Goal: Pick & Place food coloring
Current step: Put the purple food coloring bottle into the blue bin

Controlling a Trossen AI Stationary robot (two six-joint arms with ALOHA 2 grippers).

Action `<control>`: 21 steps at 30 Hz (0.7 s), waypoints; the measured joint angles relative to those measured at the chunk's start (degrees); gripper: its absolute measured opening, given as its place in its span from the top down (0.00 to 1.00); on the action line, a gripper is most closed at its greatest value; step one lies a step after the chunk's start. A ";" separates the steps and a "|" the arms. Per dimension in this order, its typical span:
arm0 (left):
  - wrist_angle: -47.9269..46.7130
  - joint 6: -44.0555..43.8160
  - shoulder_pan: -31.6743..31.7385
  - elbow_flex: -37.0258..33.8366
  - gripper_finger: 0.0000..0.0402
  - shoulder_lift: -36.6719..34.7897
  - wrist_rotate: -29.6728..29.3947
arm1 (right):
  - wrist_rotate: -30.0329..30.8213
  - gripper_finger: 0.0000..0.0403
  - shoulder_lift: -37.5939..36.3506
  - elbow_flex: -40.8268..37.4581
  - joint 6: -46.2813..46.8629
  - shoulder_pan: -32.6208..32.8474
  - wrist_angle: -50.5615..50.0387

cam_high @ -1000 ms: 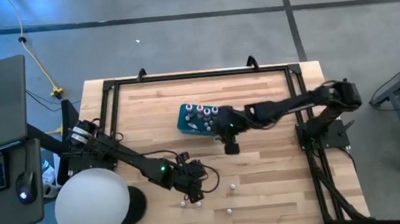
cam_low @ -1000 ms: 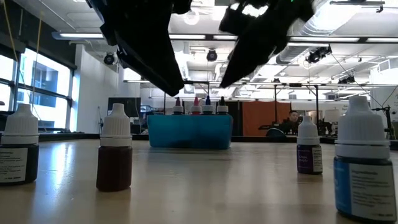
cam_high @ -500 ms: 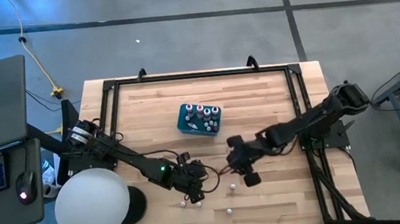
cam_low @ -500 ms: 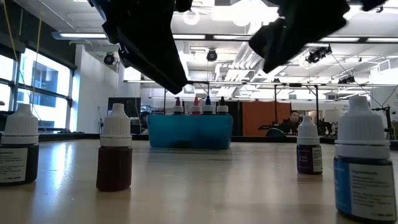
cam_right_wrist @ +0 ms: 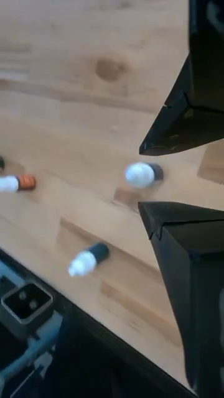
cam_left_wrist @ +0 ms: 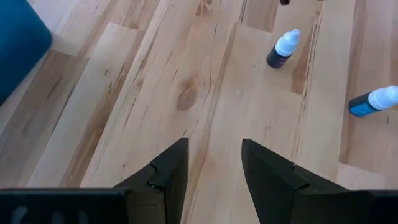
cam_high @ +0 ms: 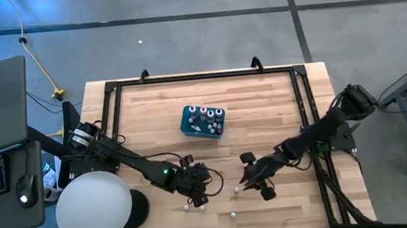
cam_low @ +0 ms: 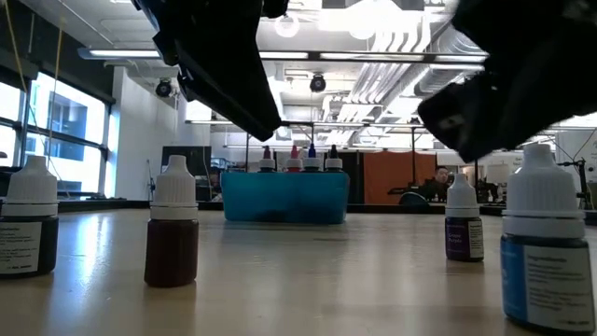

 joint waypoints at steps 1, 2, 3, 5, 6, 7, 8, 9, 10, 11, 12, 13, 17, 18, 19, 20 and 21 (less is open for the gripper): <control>0.00 0.01 0.00 0.00 0.64 0.00 0.00 | 0.00 0.70 0.00 -1.44 -0.05 0.44 2.25; 0.00 0.01 0.00 0.00 0.64 0.00 0.00 | -0.01 0.70 0.00 -2.92 -0.06 0.86 4.47; 0.00 0.00 0.00 0.00 0.64 0.00 0.01 | -0.02 0.70 0.00 -4.42 -0.05 1.25 7.17; 0.00 -0.01 0.00 0.00 0.64 0.00 0.02 | 0.47 0.70 0.00 -7.00 -0.15 1.98 13.39; 0.00 -0.01 0.00 0.00 0.64 0.00 0.00 | 1.54 0.70 0.00 -8.03 -0.15 2.26 16.56; 0.00 -0.01 0.00 0.00 0.64 0.00 -0.02 | 2.79 0.70 -0.02 -8.95 -0.16 2.49 19.21; 0.00 -0.01 0.00 0.00 0.64 0.00 -0.01 | 3.96 0.70 -0.02 -9.74 -0.16 2.61 20.94; 0.00 -0.01 0.00 0.00 0.64 0.00 -0.02 | 5.00 0.70 0.04 -10.28 -0.10 2.79 21.70; 0.00 -0.01 0.00 0.00 0.64 0.00 -0.02 | 5.78 0.70 0.42 -10.36 0.17 2.82 21.94; 0.02 0.01 0.00 0.00 0.64 0.00 -0.02 | 6.26 0.70 0.93 -10.26 0.29 2.82 22.48; 0.02 -0.01 0.00 0.00 0.64 0.00 -0.02 | 6.33 0.70 1.52 -10.07 0.28 2.82 22.70; 0.10 -0.01 0.00 0.00 0.64 0.00 -0.02 | 6.20 0.70 2.43 -9.72 0.21 2.82 23.25; 1.09 -0.01 0.00 0.00 0.64 0.00 -0.03 | 4.28 0.70 6.80 -8.07 -1.09 2.82 27.40; 1.43 -0.01 0.00 0.00 0.64 0.00 -0.02 | 4.13 0.70 7.79 -7.57 -1.90 2.74 28.03; 1.87 -0.01 0.00 0.00 0.64 0.00 -0.04 | 4.15 0.70 8.69 -7.20 -2.78 2.73 28.67; 2.12 -0.01 0.00 0.00 0.64 0.00 -0.04 | 4.19 0.70 9.53 -6.78 -3.36 2.71 28.65; 2.05 -0.01 0.00 0.00 0.64 0.00 0.01 | 4.33 0.70 10.39 -6.22 -3.69 2.63 28.67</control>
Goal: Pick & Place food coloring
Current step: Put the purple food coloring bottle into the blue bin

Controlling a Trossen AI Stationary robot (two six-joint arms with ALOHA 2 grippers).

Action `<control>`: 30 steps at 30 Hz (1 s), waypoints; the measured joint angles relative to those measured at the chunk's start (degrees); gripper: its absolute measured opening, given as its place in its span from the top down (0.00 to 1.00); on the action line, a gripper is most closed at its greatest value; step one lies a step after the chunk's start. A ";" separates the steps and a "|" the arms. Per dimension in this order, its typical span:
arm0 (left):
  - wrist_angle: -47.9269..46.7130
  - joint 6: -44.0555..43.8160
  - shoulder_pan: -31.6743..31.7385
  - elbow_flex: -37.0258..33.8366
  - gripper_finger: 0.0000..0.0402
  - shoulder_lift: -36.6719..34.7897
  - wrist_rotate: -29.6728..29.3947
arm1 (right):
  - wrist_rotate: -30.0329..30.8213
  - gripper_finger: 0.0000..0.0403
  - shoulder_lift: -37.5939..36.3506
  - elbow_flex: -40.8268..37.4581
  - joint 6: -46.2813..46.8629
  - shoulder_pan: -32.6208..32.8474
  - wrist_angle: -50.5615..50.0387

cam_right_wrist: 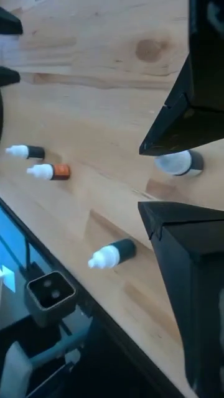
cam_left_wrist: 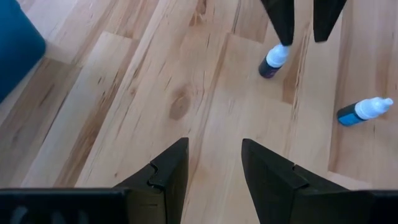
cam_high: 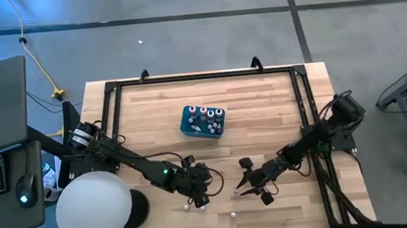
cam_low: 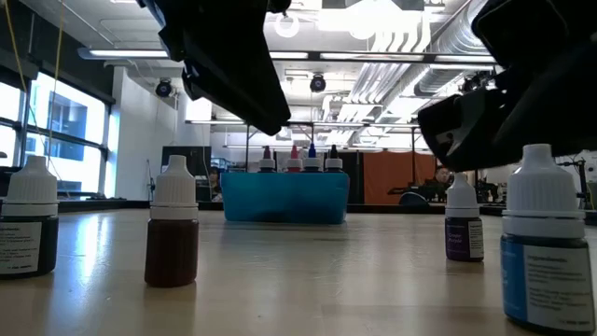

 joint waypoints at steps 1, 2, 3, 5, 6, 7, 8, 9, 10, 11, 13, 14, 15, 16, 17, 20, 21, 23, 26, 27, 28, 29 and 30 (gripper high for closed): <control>-0.05 0.00 0.00 0.00 0.64 0.00 0.12 | 0.18 0.70 0.79 0.56 -0.16 -0.14 0.18; -0.11 0.00 0.00 0.00 0.64 0.00 0.19 | 0.19 0.70 1.39 1.07 -0.09 -0.33 0.32; -0.10 0.00 0.00 0.00 0.64 0.00 0.19 | 0.21 0.70 2.12 1.49 0.06 -0.56 0.56; -0.14 0.00 0.00 0.00 0.64 0.00 0.21 | 0.25 0.70 3.61 2.42 0.29 -0.96 1.04; -0.13 0.00 0.00 -0.02 0.64 0.00 0.31 | 0.19 0.70 4.12 2.62 0.44 -1.15 0.51; -0.12 0.00 0.00 -0.01 0.64 0.00 0.32 | 0.16 0.70 4.88 2.62 0.44 -1.40 -0.09; -0.12 0.00 0.00 -0.02 0.64 0.00 0.38 | 0.15 0.70 5.63 2.75 0.44 -1.57 -0.52; -0.14 0.00 0.02 -0.02 0.64 0.00 0.40 | 0.13 0.70 5.86 2.75 0.46 -1.79 -0.78; -0.17 0.00 0.00 -0.02 0.64 0.00 0.43 | 0.14 0.70 5.94 2.80 0.46 -1.88 -0.52; -0.17 0.00 0.00 -0.02 0.64 0.00 0.42 | 0.16 0.70 6.07 2.91 0.46 -1.93 -0.01; -0.25 0.00 0.00 -0.02 0.64 0.00 0.56 | 0.33 0.70 6.20 2.68 0.48 -1.90 -0.67; -0.25 0.00 0.02 -0.02 0.64 0.00 0.88 | 0.34 0.70 6.26 2.50 0.72 -1.90 -1.32; -0.25 0.00 0.02 -0.02 0.64 0.00 1.19 | 0.32 0.70 6.33 2.38 1.46 -1.90 -1.34; -0.25 0.00 0.02 -0.02 0.64 0.00 1.48 | 0.30 0.70 6.31 2.38 2.47 -1.80 -1.26; -0.27 0.00 0.02 -0.01 0.64 0.00 1.52 | 0.32 0.70 6.10 2.38 3.22 -1.67 -1.23; -0.28 0.00 0.02 -0.02 0.64 0.00 1.54 | 0.11 0.70 5.26 2.43 1.36 -0.84 -1.27; -0.33 0.00 0.01 -0.02 0.64 0.00 1.57 | -0.16 0.70 4.48 2.63 -0.08 -0.44 -1.34; -0.28 0.00 0.02 -0.02 0.64 0.00 1.61 | -0.28 0.70 1.83 3.49 -1.02 0.39 -1.77; -0.01 -0.01 0.02 -0.02 0.64 0.00 1.63 | 3.55 0.70 -2.77 5.25 3.31 1.65 -7.74; 0.03 -0.02 0.02 -0.02 0.64 0.00 1.63 | 5.37 0.70 -4.27 5.84 4.88 2.21 -12.03; 0.21 -0.02 0.02 -0.02 0.64 0.00 1.63 | 7.57 0.70 -5.97 6.79 6.30 2.95 -17.54; 0.34 -0.02 0.02 -0.02 0.64 0.00 1.64 | 9.76 0.70 -7.33 8.02 7.88 3.70 -23.61; 0.44 -0.02 0.02 -0.02 0.64 0.00 1.65 | 11.88 0.70 -8.50 9.54 9.98 4.56 -30.03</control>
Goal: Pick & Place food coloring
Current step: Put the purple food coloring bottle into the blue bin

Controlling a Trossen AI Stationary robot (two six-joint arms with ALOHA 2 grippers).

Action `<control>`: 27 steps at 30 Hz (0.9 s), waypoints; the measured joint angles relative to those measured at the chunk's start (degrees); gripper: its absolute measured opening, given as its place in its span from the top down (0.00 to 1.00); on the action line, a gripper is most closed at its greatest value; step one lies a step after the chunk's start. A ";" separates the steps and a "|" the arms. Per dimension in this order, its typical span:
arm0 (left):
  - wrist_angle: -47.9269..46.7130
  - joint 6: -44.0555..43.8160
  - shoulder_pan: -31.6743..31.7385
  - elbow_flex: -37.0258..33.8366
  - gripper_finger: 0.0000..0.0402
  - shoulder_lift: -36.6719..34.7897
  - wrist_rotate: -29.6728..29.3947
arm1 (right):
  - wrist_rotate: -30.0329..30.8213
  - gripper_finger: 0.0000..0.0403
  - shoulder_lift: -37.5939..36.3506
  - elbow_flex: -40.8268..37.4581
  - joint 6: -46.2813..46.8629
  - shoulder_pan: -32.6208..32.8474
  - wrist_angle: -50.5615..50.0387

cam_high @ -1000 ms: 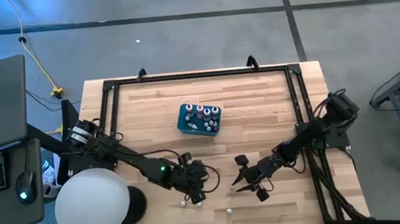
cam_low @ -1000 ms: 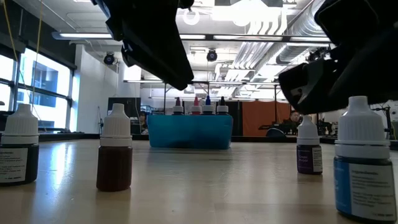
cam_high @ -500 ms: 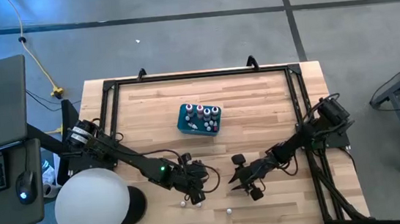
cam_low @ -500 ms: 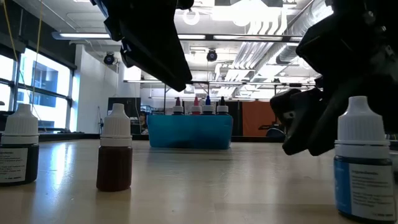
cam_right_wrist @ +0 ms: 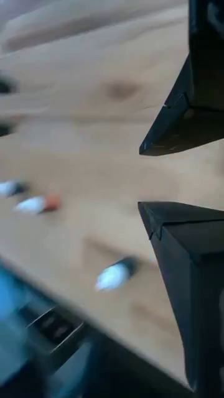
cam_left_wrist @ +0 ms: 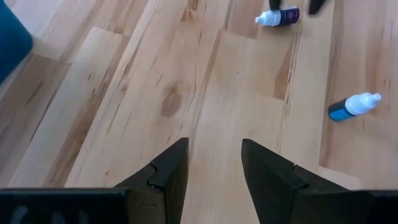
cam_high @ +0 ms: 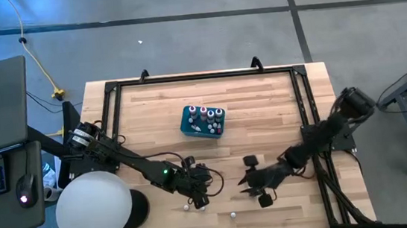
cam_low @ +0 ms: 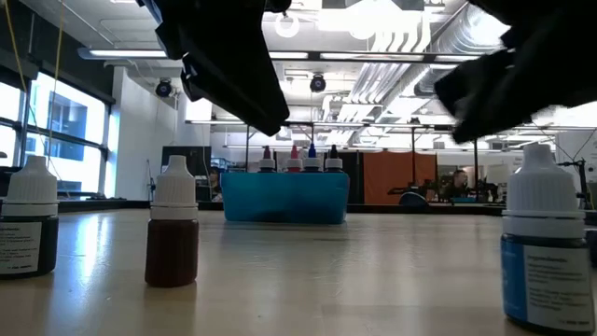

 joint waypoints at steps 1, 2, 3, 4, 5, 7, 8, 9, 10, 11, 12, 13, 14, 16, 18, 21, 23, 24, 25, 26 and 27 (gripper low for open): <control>0.19 0.02 0.00 0.00 0.64 0.00 -0.06 | 1.89 0.70 -1.03 1.63 2.55 0.85 -6.72; 0.35 0.00 0.00 0.00 0.64 0.00 -0.07 | 3.26 0.70 -1.73 3.39 5.67 1.55 -14.04; 0.40 0.00 0.00 0.00 0.64 0.00 -0.05 | 3.72 0.70 -2.10 5.22 9.27 2.10 -20.68; 0.44 0.00 0.00 0.00 0.64 0.00 -0.06 | 3.66 0.70 -2.30 7.11 12.88 2.54 -26.32; 0.42 0.00 0.00 0.00 0.64 0.02 -0.06 | 3.25 0.70 -2.33 8.78 16.88 3.01 -31.30; 0.44 0.00 0.00 0.00 0.64 0.02 -0.08 | 2.39 0.70 -2.24 11.43 24.37 3.87 -36.91; 0.47 0.00 0.00 0.00 0.64 0.02 -0.08 | 1.45 0.70 -1.95 12.32 27.46 4.35 -38.17; 0.49 0.00 0.00 0.00 0.64 0.02 -0.10 | 0.09 0.70 -1.59 12.96 29.78 4.81 -38.82; 0.50 0.00 0.00 0.00 0.64 0.02 -0.12 | -1.36 0.70 -1.17 13.35 31.50 5.18 -38.98; 0.51 0.00 0.00 0.00 0.64 0.02 -0.12 | -2.16 0.70 -0.74 13.60 33.06 5.51 -38.90; 0.51 0.00 0.00 0.00 0.64 0.02 -0.15 | -2.36 0.70 -0.28 13.74 34.94 5.76 -38.76; 0.51 0.00 0.00 0.00 0.64 0.02 -0.15 | -2.14 0.70 0.17 13.75 36.71 5.99 -38.63; 0.49 -0.02 0.00 0.00 0.64 0.02 -0.13 | -1.77 0.70 0.78 13.75 38.07 6.23 -38.85; 0.51 -0.16 0.00 0.00 0.64 0.02 0.07 | -0.37 0.70 2.31 13.75 39.54 6.40 -39.34; 0.50 -0.20 0.00 0.00 0.64 0.02 0.29 | 1.35 0.70 4.05 13.74 40.96 6.42 -39.23; 0.51 -0.22 -0.02 0.00 0.64 0.02 0.93 | 2.05 0.70 6.55 13.75 42.74 5.59 -38.86; 0.49 -0.22 -0.02 0.00 0.64 0.04 0.97 | 1.50 0.70 7.96 13.73 43.82 4.90 -38.86; 0.50 -0.22 -0.02 0.00 0.64 0.04 0.97 | 1.19 0.70 8.53 13.73 44.06 4.67 -38.69; 0.49 -0.22 -0.02 0.00 0.64 0.04 0.97 | 1.09 0.70 9.03 13.73 44.06 4.46 -38.44; 0.50 -0.22 -0.02 0.00 0.64 0.04 0.97 | 0.81 0.70 9.45 13.73 44.00 4.34 -38.19; 0.49 -0.22 -0.02 0.00 0.64 0.04 0.97 | 0.42 0.70 9.67 13.73 43.63 4.14 -38.06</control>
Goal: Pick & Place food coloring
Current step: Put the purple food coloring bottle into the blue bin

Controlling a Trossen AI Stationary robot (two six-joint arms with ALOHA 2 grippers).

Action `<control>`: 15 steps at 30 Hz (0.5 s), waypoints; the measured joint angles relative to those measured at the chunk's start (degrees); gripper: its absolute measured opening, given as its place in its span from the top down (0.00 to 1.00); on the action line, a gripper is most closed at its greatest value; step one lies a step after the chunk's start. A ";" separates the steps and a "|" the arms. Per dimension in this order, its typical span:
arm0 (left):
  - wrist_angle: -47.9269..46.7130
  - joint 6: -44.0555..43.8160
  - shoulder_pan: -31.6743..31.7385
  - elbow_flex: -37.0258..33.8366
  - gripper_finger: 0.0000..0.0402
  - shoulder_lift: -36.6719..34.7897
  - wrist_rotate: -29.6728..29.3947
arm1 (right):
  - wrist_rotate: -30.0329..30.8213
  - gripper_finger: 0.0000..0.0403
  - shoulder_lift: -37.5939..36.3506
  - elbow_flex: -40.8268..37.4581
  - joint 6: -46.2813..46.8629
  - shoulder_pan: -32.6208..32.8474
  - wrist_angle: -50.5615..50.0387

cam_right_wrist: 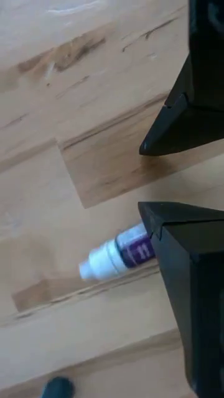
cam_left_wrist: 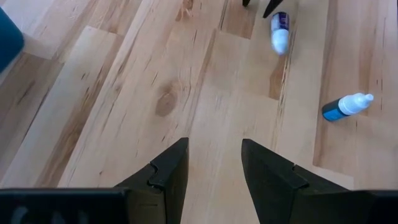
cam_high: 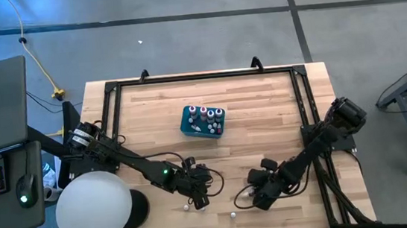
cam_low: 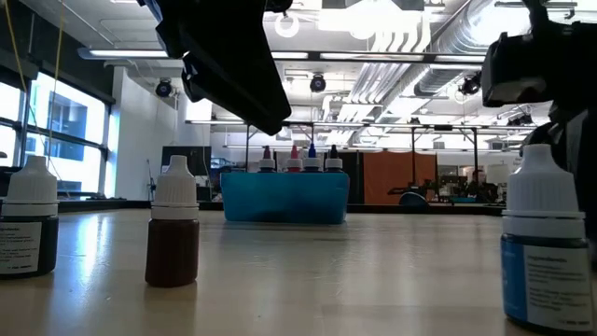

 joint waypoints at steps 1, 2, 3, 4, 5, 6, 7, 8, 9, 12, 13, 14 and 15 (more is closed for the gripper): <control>-0.01 0.01 0.00 0.00 0.64 0.00 -0.01 | -0.28 0.70 0.09 0.00 -0.54 -0.05 0.05; -0.02 0.01 0.00 0.00 0.64 0.00 -0.01 | -0.57 0.70 0.13 0.00 -1.00 -0.22 0.07; -0.02 0.02 0.00 0.00 0.64 0.00 0.00 | -0.66 0.70 0.13 0.00 -1.86 -0.34 0.09; -0.04 0.02 0.00 0.00 0.64 0.00 -0.02 | -0.97 0.70 0.13 0.00 -3.14 -0.41 0.09; -0.04 0.02 0.00 0.00 0.64 0.00 -0.02 | -1.57 0.70 -0.06 0.00 -5.20 -0.49 0.07; -0.07 0.02 0.00 0.00 0.64 0.00 -0.02 | -2.63 0.70 -0.38 0.01 -7.58 -0.64 0.02; -0.07 0.06 0.00 0.00 0.64 0.00 -0.02 | -3.88 0.70 -0.78 0.25 -10.08 -0.76 -0.21; -0.07 0.09 0.00 0.00 0.64 0.00 -0.02 | -4.45 0.70 -1.36 0.71 -12.57 -0.76 -0.47; -0.07 0.09 0.00 0.00 0.64 0.00 -0.02 | -4.60 0.70 -2.02 1.29 -15.10 -0.76 -0.68; -0.07 0.11 0.00 0.00 0.64 0.00 -0.04 | -4.28 0.70 -4.40 3.69 -23.77 -0.51 -3.19; -0.07 0.16 0.00 0.00 0.64 0.00 -0.04 | -3.28 0.70 -5.22 4.54 -26.77 -0.29 -4.84; -0.07 0.23 0.00 0.00 0.64 0.00 -0.07 | -1.84 0.70 -6.07 5.27 -30.26 -0.08 -6.44; -0.07 0.24 0.00 0.00 0.64 0.00 -0.04 | -0.36 0.70 -6.90 5.94 -33.35 0.24 -7.82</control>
